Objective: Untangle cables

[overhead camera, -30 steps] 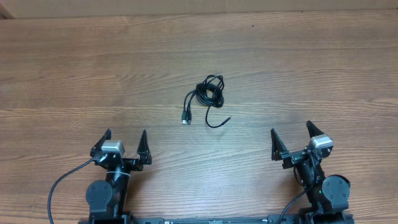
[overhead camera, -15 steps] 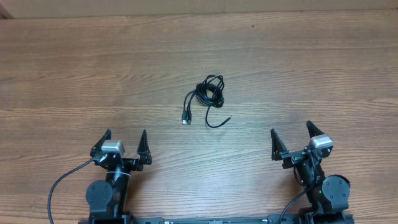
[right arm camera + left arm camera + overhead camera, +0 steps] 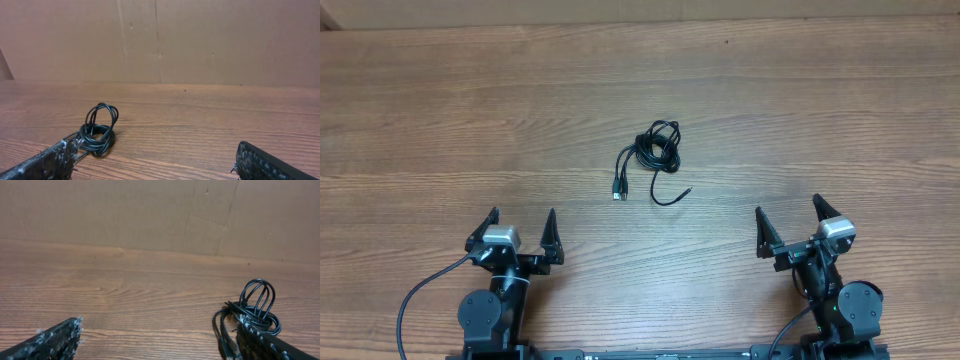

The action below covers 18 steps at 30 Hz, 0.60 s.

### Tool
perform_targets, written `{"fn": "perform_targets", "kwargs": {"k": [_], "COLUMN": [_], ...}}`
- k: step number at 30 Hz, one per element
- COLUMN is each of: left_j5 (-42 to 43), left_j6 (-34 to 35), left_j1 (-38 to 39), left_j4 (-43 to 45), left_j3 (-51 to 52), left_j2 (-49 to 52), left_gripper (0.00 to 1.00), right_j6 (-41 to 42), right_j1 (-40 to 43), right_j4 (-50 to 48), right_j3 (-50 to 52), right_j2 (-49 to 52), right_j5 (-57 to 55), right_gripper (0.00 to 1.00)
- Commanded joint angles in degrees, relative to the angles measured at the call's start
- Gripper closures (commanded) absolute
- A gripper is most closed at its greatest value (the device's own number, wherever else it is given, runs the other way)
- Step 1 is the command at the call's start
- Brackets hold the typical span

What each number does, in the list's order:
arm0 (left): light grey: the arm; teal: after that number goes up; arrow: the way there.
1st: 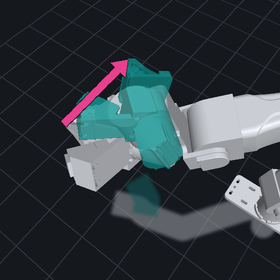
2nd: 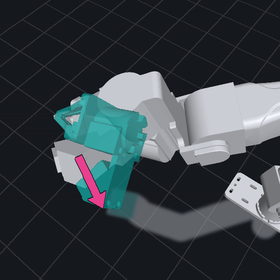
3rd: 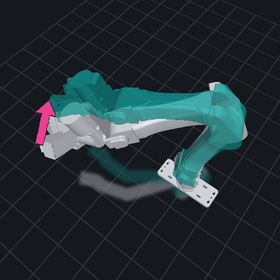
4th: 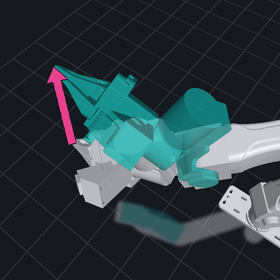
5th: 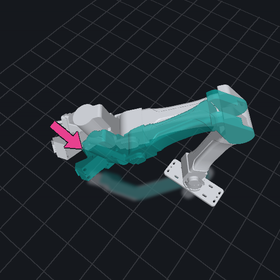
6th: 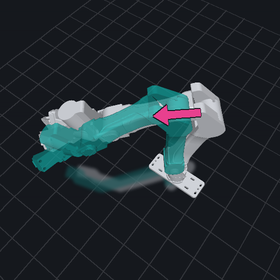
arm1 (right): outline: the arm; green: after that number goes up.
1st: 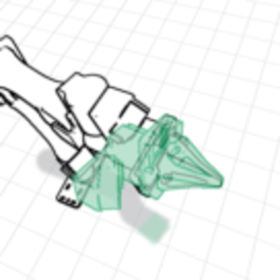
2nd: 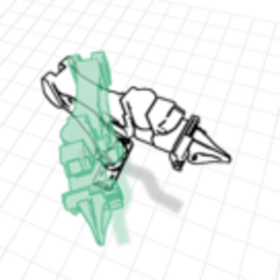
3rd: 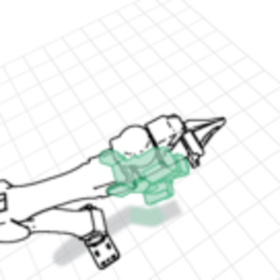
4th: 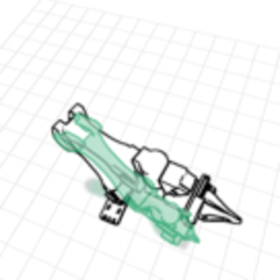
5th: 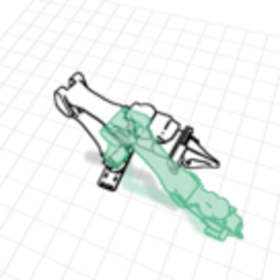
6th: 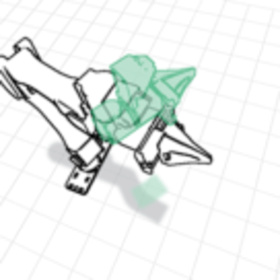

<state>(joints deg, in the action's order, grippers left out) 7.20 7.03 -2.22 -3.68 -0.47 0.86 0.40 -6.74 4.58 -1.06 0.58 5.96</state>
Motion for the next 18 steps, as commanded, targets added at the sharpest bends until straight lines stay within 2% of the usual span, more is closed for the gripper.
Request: {"fn": "perform_targets", "kwargs": {"k": [1, 15, 18], "left_j5": [-0.31, 0.13, -0.33], "left_j6": [-1.05, -1.03, -4.42], "left_j1": [0.37, 0.37, 0.24], "left_j4": [-0.22, -0.02, 0.96], "left_j3": [0.17, 0.17, -1.03], "left_j2": [-0.5, -0.5, -0.5], "left_gripper": [0.0, 0.01, 0.01], "right_j6": [0.0, -0.17, -0.22], "right_j1": [0.33, 0.33, 0.37], "right_j4": [-0.42, -0.42, -2.89], "right_j3": [0.59, 0.59, 0.5], "right_j2": [-0.42, -0.42, -0.42], "right_j5": [-1.03, -2.84, -2.86], "right_gripper": [0.0, 0.0, 0.0]}}
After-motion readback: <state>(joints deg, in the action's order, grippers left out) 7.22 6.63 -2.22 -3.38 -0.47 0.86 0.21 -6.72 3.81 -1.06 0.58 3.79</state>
